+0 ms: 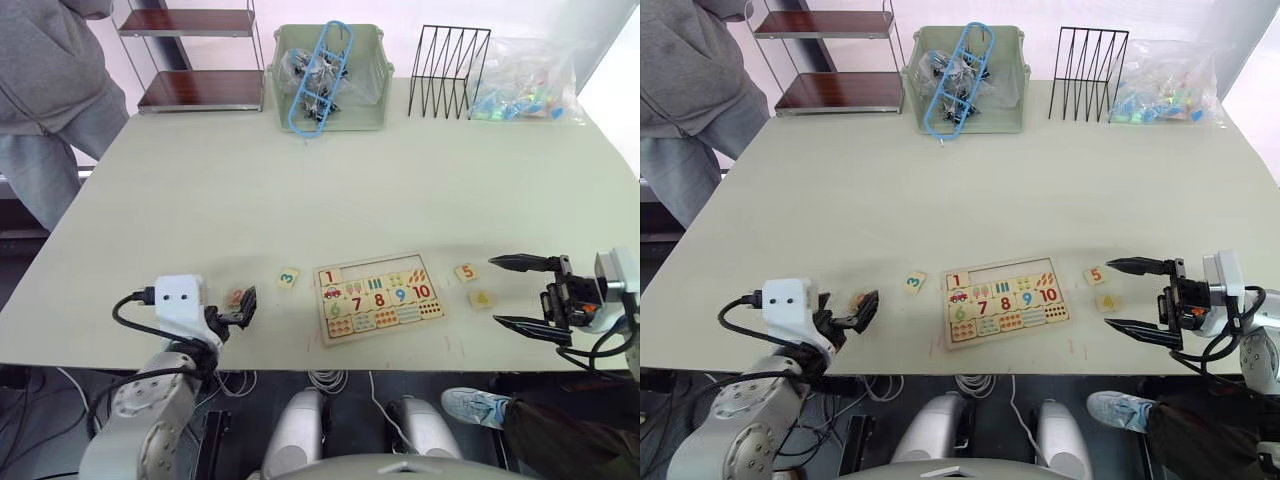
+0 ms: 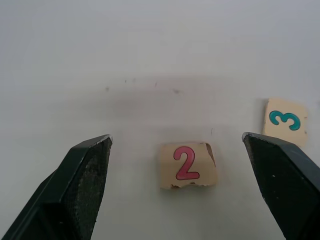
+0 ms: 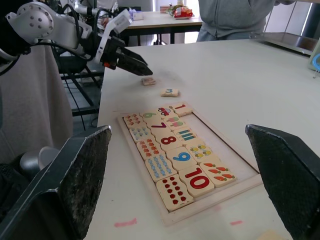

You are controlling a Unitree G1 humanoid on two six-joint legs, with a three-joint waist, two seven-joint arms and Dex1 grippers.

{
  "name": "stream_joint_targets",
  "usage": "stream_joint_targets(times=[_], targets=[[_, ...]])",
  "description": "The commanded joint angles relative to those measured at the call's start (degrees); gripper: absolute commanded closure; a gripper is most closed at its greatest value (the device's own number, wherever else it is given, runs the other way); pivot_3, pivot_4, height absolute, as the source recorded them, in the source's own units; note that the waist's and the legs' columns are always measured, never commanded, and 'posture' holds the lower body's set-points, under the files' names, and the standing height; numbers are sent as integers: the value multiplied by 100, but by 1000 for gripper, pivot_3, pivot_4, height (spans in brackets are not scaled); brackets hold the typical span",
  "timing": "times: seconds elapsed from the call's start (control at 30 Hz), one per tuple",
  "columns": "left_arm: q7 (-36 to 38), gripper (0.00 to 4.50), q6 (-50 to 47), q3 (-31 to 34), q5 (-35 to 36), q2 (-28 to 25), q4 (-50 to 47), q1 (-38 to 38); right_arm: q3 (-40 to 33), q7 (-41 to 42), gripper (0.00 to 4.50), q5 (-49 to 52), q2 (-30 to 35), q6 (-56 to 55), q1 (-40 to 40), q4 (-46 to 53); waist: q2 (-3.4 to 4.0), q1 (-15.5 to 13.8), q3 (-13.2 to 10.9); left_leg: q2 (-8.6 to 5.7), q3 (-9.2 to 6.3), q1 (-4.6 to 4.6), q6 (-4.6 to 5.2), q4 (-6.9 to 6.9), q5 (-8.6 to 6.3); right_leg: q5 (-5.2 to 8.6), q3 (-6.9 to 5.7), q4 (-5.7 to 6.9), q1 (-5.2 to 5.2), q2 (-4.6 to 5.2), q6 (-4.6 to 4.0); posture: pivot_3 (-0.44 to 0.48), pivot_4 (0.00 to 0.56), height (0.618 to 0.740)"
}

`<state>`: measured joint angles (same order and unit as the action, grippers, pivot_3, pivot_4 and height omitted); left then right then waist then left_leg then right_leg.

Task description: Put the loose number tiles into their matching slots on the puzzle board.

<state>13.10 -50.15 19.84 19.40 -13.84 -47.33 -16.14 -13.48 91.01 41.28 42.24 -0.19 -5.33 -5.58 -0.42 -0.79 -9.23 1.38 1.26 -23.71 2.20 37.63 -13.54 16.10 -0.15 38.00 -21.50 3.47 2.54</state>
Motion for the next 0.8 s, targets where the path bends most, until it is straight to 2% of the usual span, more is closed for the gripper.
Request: stream_joint_targets(times=[0.03,0.23,0.43,0.63,0.8], targets=[[1036,71,1000,340,310,-452,435,-164,-183,41,0,33,-26,-56,5,57,-1,0,0,-1,1,0,0,0,0,0,0,-1,0,2,0,0,150,740],[3058,71,2819,732,446,-1762,2144,-114,-200,95,0,3,-81,-107,-7,-23,2,-1,-1,1,2,0,0,-1,0,2,-2,-3,-3,9,-4,0,150,740],[5123,71,4168,593,653,-2852,4006,575,-209,110,0,-10,-148,-141,55,5,3,0,-1,0,2,-3,0,-3,-1,2,-6,-5,-5,20,-4,0,150,740],[6642,71,5226,105,511,-3489,5667,1520,-237,91,0,-33,-194,-165,97,38,4,11,-1,-2,6,-5,-1,-22,-1,2,-4,-8,-17,32,-3,0,150,740],[7787,71,6206,-633,155,-3769,6996,2488,-259,66,0,-47,-218,-200,109,38,4,10,-1,-3,6,-10,-1,-29,-1,1,-9,-8,-25,34,-3,0,150,740]])
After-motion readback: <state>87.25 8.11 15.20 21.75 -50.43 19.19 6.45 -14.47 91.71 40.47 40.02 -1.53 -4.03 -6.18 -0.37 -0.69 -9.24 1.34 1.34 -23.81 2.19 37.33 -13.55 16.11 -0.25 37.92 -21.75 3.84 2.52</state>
